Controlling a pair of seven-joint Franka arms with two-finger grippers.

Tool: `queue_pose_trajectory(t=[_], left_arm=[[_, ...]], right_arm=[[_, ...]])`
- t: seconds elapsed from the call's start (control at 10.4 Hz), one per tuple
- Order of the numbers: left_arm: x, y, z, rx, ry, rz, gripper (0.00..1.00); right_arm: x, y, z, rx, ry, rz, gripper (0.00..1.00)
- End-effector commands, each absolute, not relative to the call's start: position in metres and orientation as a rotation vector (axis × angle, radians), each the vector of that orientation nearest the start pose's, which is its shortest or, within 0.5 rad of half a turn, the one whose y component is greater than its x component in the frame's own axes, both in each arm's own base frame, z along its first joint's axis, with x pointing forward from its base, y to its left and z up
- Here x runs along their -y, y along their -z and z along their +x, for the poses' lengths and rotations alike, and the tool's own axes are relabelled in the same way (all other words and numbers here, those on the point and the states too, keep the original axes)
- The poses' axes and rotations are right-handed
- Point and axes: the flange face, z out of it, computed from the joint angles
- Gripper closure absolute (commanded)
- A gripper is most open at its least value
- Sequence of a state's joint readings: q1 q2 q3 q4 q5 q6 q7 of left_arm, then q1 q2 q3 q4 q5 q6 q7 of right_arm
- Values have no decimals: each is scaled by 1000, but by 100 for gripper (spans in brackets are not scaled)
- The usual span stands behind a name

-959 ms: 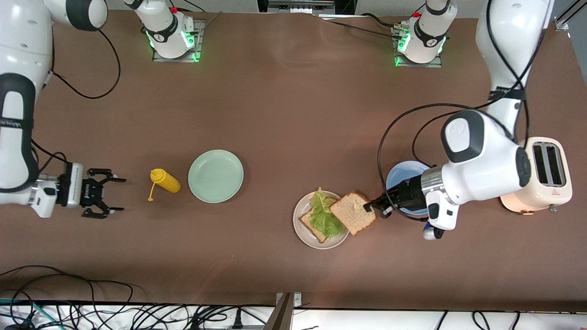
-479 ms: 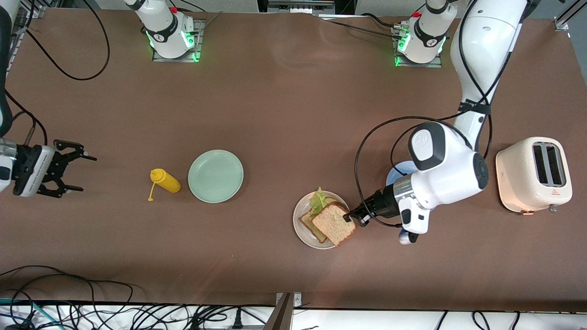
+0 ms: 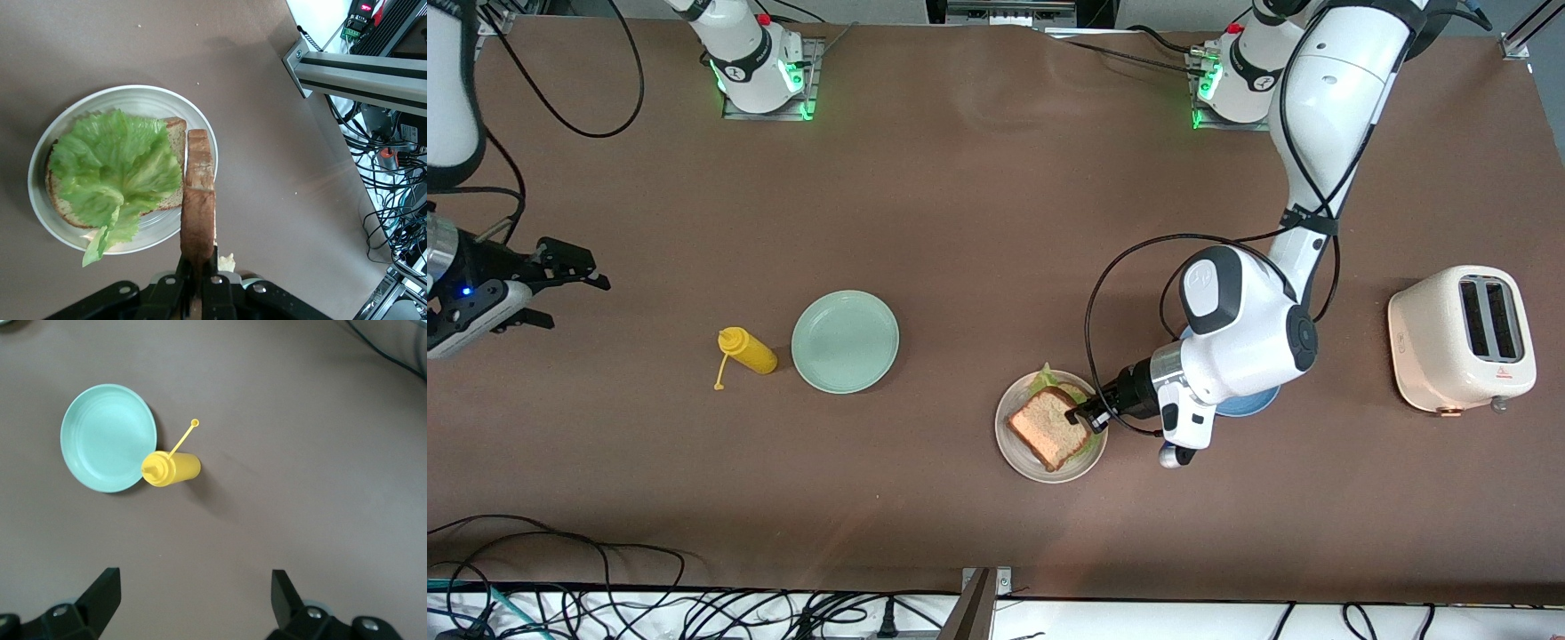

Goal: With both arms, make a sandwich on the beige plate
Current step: 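Lower the bread onto the lettuce and open the left gripper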

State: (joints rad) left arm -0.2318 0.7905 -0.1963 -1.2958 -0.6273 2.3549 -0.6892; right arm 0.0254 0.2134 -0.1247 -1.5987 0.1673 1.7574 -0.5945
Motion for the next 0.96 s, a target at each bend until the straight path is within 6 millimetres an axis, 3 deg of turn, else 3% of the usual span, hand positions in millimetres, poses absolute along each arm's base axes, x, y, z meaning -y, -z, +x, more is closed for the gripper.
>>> queue_pose_trajectory(t=[0.0,0.1,0.19,0.38,0.48,0.58,0.67,0.86], left_arm=[[293,-307,720,-857,127,2298,100],[291,-304,720,-838,121,2312,100],[291,-299,720,-815,116,2324,100],[290,-290,719,-814,126,2332,100],[288,-288,720,-819,127,2333,95],[287,-287,720,-822,130,2333,88],[285,-286,719,-827,138,2334,75],[280,-283,720,-834,143,2338,39]], right_arm=[[22,-531,598,306,-71,-3019,0],[3,-541,597,226,-79,-3064,0],[-9,-539,599,196,-92,-3089,0],[-19,-531,603,206,-113,-3094,0],[-31,-521,607,233,-135,-3096,0],[-40,-524,607,229,-129,-3098,0],[-40,-537,609,229,-96,-3101,0],[-31,-547,607,200,-109,-3093,0]])
